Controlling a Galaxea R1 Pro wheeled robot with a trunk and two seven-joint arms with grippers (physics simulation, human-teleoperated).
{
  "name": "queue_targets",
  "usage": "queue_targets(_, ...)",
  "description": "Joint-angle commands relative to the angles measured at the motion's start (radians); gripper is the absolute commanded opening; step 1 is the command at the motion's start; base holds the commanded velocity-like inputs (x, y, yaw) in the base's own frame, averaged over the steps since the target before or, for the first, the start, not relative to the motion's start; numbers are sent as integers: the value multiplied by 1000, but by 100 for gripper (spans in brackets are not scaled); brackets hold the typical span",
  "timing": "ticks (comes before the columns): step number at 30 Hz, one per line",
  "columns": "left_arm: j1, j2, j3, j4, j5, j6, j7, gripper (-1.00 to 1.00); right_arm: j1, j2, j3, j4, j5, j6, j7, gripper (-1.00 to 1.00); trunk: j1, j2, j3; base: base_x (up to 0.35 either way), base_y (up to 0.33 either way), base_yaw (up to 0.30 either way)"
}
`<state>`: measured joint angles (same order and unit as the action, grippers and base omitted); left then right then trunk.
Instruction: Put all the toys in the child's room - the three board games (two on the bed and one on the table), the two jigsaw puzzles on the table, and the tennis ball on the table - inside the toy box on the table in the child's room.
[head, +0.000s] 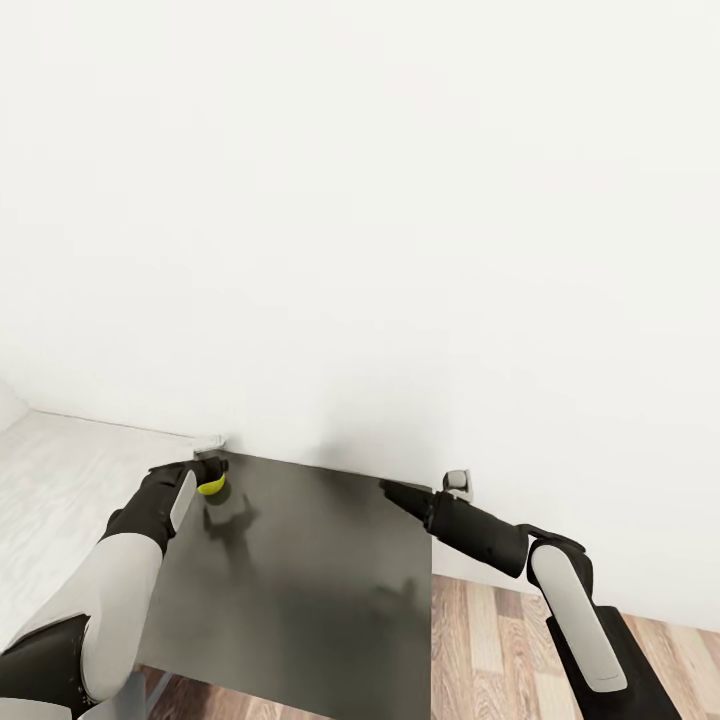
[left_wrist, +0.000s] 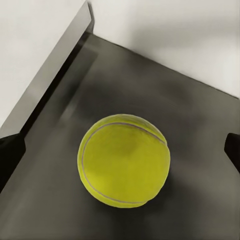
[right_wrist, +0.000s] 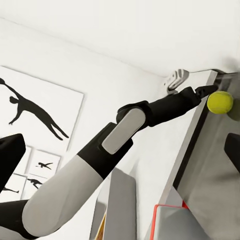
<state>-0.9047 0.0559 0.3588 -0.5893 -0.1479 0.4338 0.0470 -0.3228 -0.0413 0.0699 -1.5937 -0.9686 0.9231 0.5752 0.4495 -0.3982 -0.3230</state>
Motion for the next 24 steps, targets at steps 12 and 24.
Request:
queue_targets(12, -1, -1, 3, -1, -10, 5, -3, 100, -1, 3, 1, 0, 1, 2, 2, 100, 1, -2, -13, 0, 0, 0)
queue_targets(24, 0, -1, 3, -1, -10, 5, -3, 100, 0, 6, 2, 0, 2, 2, 2, 100, 1, -2, -33, 0, 0, 0)
